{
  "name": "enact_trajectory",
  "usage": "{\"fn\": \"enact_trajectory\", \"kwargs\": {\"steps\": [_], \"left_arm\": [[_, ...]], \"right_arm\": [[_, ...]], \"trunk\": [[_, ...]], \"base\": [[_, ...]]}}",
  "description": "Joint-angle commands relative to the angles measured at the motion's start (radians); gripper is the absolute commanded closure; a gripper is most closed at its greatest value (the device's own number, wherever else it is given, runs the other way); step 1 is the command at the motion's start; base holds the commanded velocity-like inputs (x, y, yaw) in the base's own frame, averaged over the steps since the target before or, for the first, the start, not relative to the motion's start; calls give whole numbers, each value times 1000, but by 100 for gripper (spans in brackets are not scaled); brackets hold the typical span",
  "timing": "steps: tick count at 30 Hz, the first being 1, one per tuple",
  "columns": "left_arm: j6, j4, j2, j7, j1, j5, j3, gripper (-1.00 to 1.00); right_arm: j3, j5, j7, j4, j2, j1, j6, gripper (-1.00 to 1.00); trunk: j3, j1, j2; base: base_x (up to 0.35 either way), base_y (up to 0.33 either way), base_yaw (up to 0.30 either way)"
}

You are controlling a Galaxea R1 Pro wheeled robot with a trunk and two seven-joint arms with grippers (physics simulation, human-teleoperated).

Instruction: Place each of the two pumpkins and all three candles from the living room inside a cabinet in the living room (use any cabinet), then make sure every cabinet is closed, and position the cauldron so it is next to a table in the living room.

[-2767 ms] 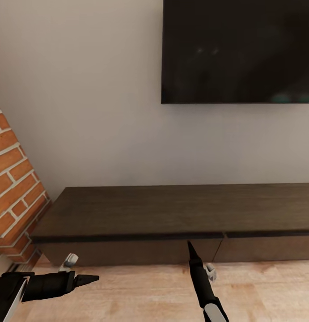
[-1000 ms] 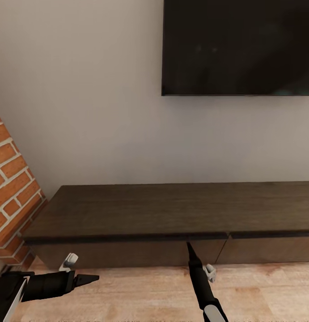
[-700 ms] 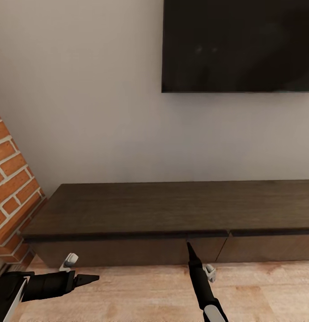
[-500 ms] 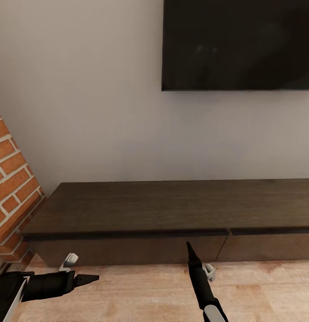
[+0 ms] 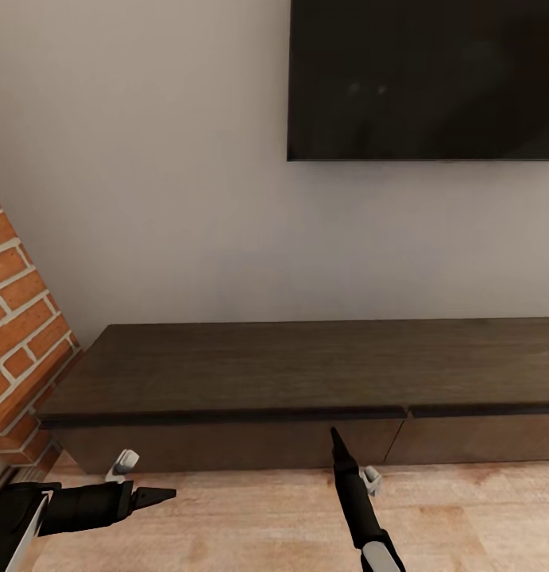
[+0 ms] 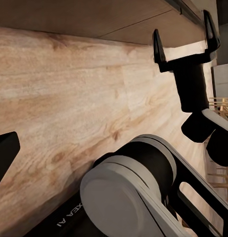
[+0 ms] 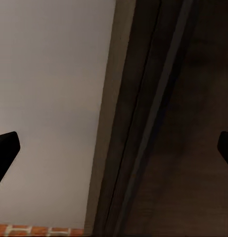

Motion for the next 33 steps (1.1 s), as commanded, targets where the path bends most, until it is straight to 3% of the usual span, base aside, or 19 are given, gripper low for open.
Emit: {"fn": "enact_trajectory", "kwargs": {"steps": [1, 33], "left_arm": [[0, 0, -1, 0, 0, 0, 0, -100], [0, 0, -2, 0, 0, 1, -2, -100]], "right_arm": [[-1, 0, 7, 1, 0, 0, 7, -100], [-7, 0, 19, 28, 0, 0, 24, -100]], "trunk": [[0, 0, 0], [0, 0, 0]], "base": [[0, 0, 0], [33, 0, 0]]}}
